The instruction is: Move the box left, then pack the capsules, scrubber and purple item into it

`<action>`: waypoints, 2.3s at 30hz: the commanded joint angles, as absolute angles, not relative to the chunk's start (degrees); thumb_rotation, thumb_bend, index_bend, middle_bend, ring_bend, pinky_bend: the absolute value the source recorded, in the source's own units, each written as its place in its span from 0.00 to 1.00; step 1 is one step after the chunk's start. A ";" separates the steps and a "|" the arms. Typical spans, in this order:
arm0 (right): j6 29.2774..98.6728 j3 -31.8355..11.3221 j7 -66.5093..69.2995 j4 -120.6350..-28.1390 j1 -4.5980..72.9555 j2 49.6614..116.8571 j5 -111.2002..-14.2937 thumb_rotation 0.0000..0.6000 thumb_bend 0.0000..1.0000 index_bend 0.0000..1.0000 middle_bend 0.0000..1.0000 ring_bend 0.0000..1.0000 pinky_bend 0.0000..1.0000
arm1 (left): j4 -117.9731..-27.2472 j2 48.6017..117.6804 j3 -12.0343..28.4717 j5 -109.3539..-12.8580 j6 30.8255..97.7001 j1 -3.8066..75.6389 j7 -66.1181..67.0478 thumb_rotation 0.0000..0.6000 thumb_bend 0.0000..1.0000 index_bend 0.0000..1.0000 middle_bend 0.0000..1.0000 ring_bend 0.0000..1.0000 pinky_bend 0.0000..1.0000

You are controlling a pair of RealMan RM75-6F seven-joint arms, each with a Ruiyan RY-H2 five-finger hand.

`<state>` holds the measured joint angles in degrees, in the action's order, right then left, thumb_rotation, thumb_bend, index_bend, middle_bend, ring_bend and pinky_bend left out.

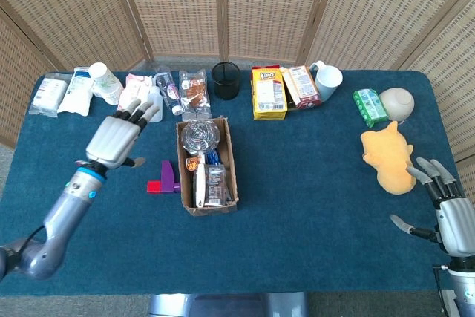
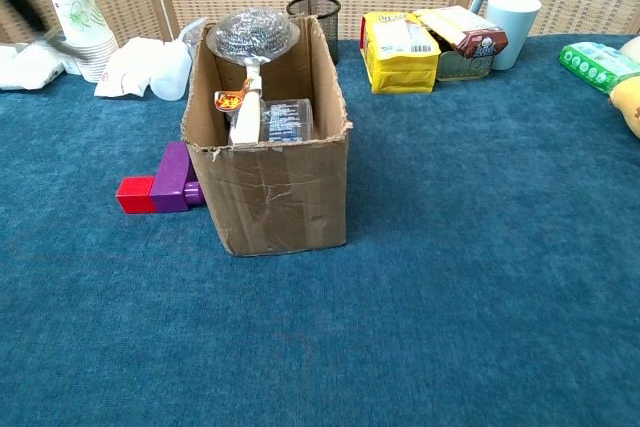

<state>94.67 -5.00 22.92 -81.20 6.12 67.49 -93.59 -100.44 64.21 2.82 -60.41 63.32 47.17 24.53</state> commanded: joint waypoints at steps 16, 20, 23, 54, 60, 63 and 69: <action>95.17 -5.25 22.31 -81.73 5.83 67.39 -93.06 1.00 0.00 0.18 0.07 0.00 0.14 | -84.43 70.54 -8.64 -86.07 57.33 41.25 21.89 1.00 0.00 0.03 0.00 0.00 0.26; 95.31 -5.29 22.56 -81.89 5.77 67.28 -93.07 1.00 0.00 0.18 0.07 0.00 0.14 | -84.65 71.28 -8.49 -86.20 55.56 41.31 24.03 1.00 0.00 0.03 0.00 0.00 0.26; 95.45 -5.29 22.65 -82.01 5.71 67.23 -93.14 1.00 0.00 0.18 0.07 0.00 0.14 | -84.62 72.09 -7.76 -85.47 54.32 41.47 25.90 1.00 0.00 0.03 0.00 0.00 0.25; 95.68 -5.78 24.99 -82.09 5.44 66.65 -92.39 1.00 0.00 0.19 0.07 0.00 0.14 | -83.15 80.73 -2.39 -73.08 45.56 45.67 45.21 1.00 0.00 0.03 0.00 0.00 0.18; 95.78 -5.88 25.54 -82.12 5.39 66.55 -92.31 1.00 0.00 0.19 0.07 0.00 0.14 | -82.04 82.95 -1.88 -71.26 45.92 46.01 46.89 1.00 0.00 0.17 0.12 0.06 0.32; 95.71 -5.90 25.66 -82.05 5.41 66.59 -92.29 1.00 0.00 0.19 0.08 0.00 0.14 | -81.68 83.73 -1.82 -71.57 46.61 46.04 47.04 1.00 0.00 0.32 0.30 0.22 0.46; 95.72 -6.00 26.22 -82.03 5.44 66.56 -92.23 1.00 0.00 0.19 0.08 0.00 0.14 | -80.28 85.20 -2.15 -72.51 47.91 45.94 47.63 1.00 0.00 0.46 0.47 0.38 0.59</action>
